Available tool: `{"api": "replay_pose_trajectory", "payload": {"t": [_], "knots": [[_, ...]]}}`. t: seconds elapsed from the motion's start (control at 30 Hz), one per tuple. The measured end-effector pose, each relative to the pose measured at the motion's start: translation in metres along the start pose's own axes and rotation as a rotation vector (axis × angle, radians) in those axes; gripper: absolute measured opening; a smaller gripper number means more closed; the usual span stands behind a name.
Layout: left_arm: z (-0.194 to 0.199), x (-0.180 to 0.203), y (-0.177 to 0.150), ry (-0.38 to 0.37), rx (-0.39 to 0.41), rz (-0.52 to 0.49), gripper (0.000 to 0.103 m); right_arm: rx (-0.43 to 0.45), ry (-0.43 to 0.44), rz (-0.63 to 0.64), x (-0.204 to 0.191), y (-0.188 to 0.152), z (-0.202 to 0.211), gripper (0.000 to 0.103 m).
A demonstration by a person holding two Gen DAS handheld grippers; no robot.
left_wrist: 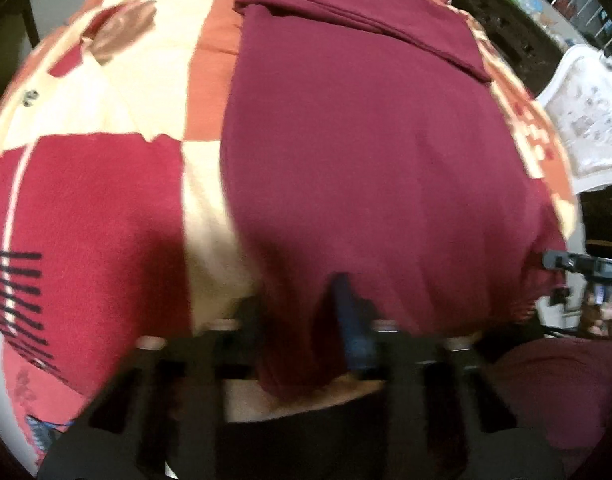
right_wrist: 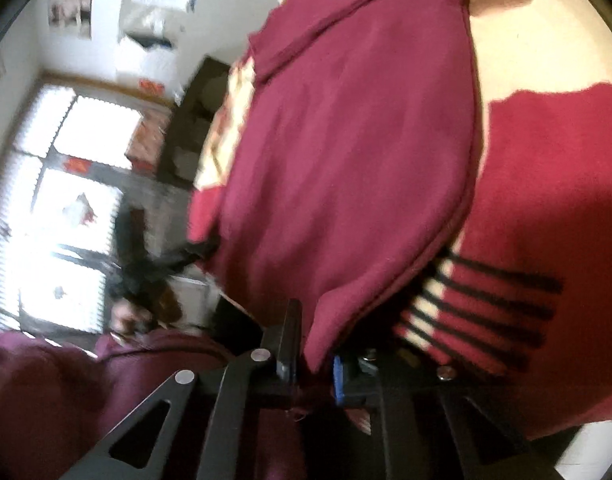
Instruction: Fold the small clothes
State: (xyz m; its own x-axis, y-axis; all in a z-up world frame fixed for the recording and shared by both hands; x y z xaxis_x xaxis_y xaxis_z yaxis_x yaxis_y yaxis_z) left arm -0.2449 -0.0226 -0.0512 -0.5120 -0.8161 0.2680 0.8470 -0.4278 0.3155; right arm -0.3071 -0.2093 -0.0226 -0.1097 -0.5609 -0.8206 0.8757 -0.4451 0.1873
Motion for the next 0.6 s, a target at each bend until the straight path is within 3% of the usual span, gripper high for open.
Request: {"api": "replay_pose_trajectory", "payload": {"t": [0.13,0.3,0.43,0.6], "knots": [[0.020,0.001,0.021,-0.056,0.064,0.037,0.009,0.076,0.083,0.015,-0.021,0.027,0.018,0.010],[0.044,0.009,0.061,-0.109,0.184,0.028,0.008,0.187,0.126,0.078,-0.042,0.076,0.041,0.010],[0.042,0.014,0.094,-0.104,0.202,0.001,0.008,0.252,0.115,0.117,-0.048,0.114,0.047,0.010],[0.051,0.017,0.158,-0.114,0.310,-0.020,0.008,0.338,0.085,0.154,-0.048,0.164,0.057,0.010]]}}
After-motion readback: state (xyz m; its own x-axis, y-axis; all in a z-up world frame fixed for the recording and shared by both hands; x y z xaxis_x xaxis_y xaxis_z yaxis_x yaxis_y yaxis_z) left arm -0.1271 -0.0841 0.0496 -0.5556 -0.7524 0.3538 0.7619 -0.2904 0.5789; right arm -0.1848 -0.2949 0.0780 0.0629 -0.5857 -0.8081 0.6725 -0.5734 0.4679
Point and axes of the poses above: each gripper's, at about its wrist camera, not at the fingertips, and z roughly against the way its jaws point, x to its right, y to its top, the point moved 8 cm from there along -z, roughly the way its jaws point, and after that the axes turned 2 degrees about -z, right-handed, at the moved point
